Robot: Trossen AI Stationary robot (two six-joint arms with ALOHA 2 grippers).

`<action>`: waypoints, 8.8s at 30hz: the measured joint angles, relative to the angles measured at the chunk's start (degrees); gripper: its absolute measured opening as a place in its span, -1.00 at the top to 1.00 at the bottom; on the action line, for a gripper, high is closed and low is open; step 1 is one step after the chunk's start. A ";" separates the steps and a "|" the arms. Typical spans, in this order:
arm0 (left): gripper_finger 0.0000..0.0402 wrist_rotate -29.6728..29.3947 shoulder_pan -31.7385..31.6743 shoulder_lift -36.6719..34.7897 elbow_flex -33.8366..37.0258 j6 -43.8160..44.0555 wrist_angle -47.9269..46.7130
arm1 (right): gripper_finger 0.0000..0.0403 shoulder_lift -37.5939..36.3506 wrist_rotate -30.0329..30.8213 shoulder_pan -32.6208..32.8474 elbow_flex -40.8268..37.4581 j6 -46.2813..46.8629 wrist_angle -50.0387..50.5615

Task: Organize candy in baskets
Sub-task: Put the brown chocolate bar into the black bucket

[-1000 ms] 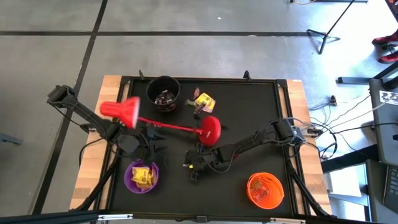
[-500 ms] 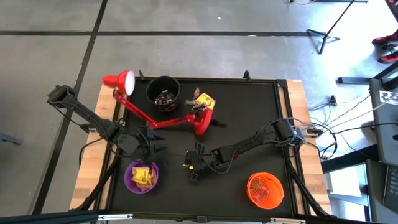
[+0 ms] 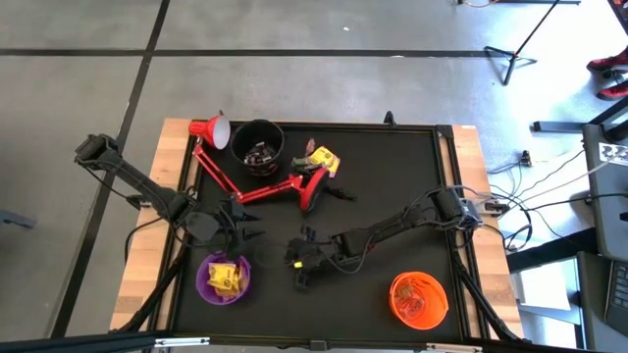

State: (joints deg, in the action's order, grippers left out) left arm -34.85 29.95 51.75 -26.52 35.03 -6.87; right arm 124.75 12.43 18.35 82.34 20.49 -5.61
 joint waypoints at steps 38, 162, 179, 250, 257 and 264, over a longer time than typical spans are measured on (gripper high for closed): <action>0.06 2.20 0.00 0.00 0.00 -0.94 0.07 | -0.03 -0.15 0.12 0.79 5.61 3.58 22.19; 0.06 4.55 0.04 0.00 -0.02 -10.16 8.00 | 1.00 -0.98 15.10 2.99 7.98 -2.98 19.97; 0.06 8.95 2.14 2.88 -0.02 -21.47 16.92 | 1.00 -5.55 19.35 2.99 8.09 -5.73 16.87; 0.91 -6.10 -13.49 -5.54 -10.66 -29.03 -9.94 | 0.04 -14.84 40.71 9.92 8.14 -20.96 9.98; 0.90 -2.37 -30.70 -9.66 -15.28 -38.32 -11.86 | 0.07 -14.30 40.42 9.27 8.14 -19.30 12.50; 0.89 9.53 -48.08 -4.91 -15.28 -38.57 -17.19 | 0.07 -14.25 38.97 8.96 8.14 -17.37 14.47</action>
State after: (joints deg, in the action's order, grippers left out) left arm -25.32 -18.12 46.83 -41.80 -3.55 -24.06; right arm 110.50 51.40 27.31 90.48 3.13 8.85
